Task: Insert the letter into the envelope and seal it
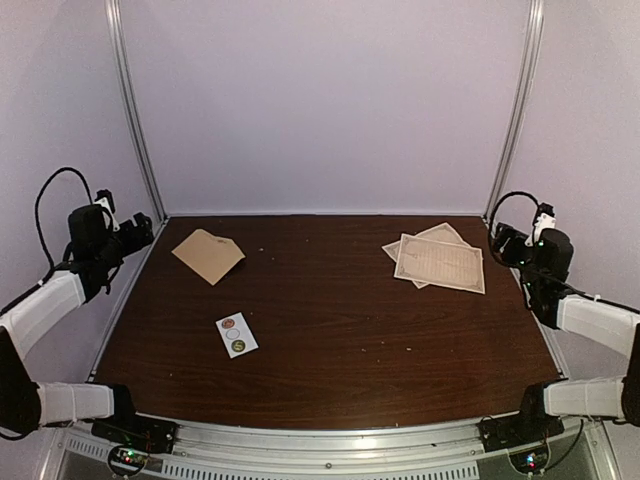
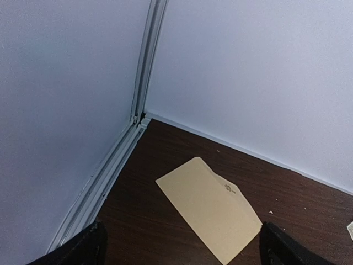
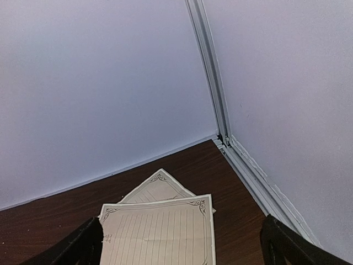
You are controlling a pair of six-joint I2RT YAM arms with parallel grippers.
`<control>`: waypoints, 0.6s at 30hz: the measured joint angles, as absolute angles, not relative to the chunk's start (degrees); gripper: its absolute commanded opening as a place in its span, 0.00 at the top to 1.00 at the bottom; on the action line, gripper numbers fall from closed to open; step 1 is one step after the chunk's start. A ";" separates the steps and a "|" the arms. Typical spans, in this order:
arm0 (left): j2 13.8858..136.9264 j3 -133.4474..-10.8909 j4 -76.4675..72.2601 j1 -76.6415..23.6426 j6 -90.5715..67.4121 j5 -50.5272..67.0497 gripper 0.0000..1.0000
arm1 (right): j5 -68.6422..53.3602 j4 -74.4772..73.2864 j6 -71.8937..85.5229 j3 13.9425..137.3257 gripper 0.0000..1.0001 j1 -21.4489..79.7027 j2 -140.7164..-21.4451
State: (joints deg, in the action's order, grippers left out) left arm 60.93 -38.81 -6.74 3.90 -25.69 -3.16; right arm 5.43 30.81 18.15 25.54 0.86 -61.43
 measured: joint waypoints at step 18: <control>48.12 -48.49 14.52 3.90 -21.10 -0.36 0.02 | 1.45 9.37 22.55 36.69 0.00 -0.05 -71.88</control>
